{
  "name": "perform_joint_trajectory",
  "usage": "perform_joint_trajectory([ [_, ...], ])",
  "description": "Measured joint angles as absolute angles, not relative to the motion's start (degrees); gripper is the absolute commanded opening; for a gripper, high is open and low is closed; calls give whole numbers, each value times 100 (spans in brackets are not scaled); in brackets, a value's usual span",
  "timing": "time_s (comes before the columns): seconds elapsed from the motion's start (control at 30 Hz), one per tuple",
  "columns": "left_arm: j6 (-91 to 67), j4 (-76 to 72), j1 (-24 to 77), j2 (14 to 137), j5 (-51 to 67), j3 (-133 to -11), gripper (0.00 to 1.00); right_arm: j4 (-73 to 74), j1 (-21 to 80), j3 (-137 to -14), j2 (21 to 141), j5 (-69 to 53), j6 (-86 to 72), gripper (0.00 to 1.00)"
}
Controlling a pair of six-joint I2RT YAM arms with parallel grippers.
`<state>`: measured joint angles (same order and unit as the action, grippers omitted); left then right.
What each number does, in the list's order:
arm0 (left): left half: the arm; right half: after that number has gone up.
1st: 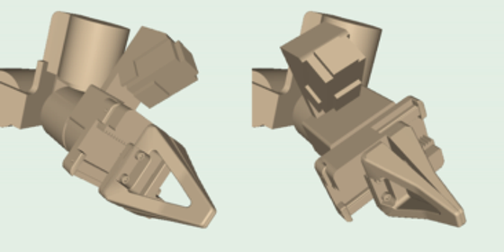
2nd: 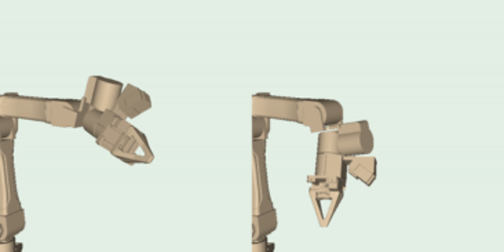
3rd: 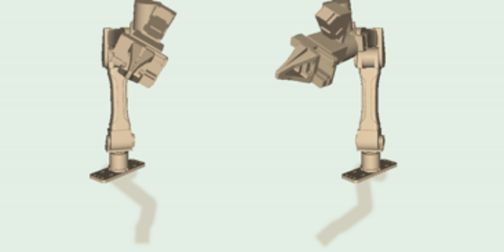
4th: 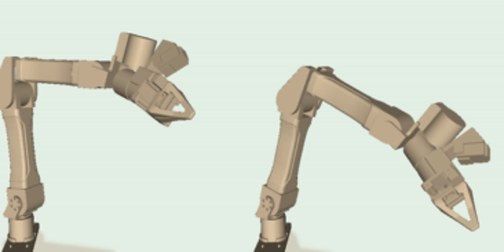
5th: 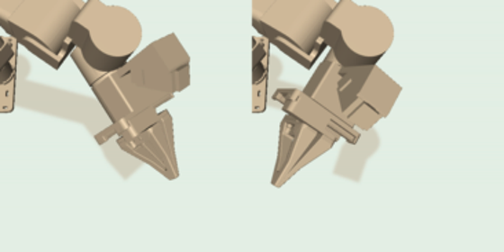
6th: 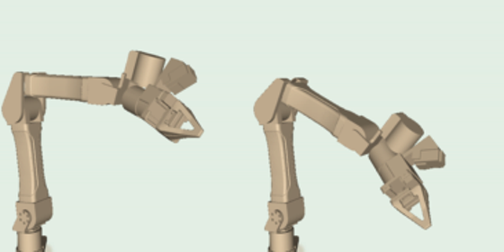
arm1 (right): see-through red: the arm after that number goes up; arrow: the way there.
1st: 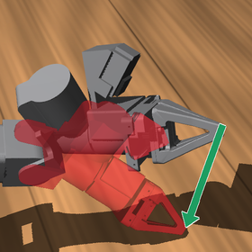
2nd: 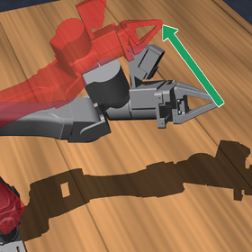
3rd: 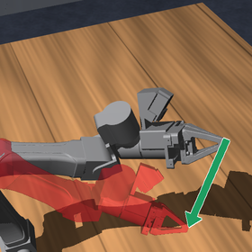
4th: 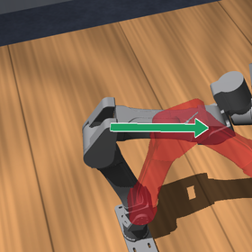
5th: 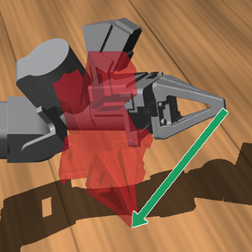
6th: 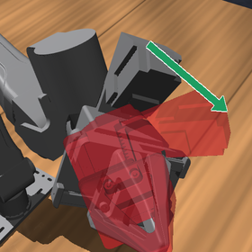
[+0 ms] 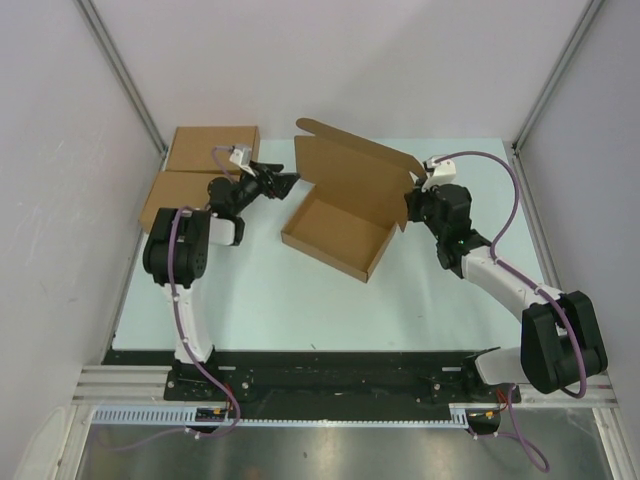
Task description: Fold the paper box
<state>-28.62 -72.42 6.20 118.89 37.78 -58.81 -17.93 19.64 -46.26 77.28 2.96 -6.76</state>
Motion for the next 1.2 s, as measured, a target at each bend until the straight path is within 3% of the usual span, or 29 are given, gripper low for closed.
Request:
perform_joint_trajectory([
  [0.53, -2639, -7446, 725, 12903, 4560, -7765, 81, -1789, 2032, -4633, 7736, 75, -569, 0],
  [0.63, -2587, -7428, 773, 13148, 4624, -8040, 72, -1789, 2034, -4633, 7736, 64, -563, 0],
  [0.67, -2563, -7428, 775, 13240, 4648, -8173, 60, -1789, 2034, -4633, 7736, 62, -552, 0],
  [0.73, -2532, -7395, 773, 13343, 4650, -8337, 51, -1789, 2034, -4633, 7736, 69, -545, 0],
  [0.83, -2536, -7365, 764, 13402, 4681, -8444, 47, -1787, 2032, -4633, 7743, 56, -545, 0],
  [0.9, -2526, -7356, 777, 13419, 4696, -8482, 69, -1789, 2032, -4635, 7747, 58, -545, 0],
  [0.97, -2504, -7354, 788, 13467, 4692, -8554, 84, -1785, 2034, -4637, 7747, 54, -545, 0],
  [1.07, -2488, -7286, 816, 13546, 4528, -8597, 93, -1785, 2073, -4641, 7747, 36, -541, 0],
  [1.2, -2484, -7109, 847, 13782, 4377, -8969, 89, -1785, 2141, -4644, 7747, 25, -530, 0],
])
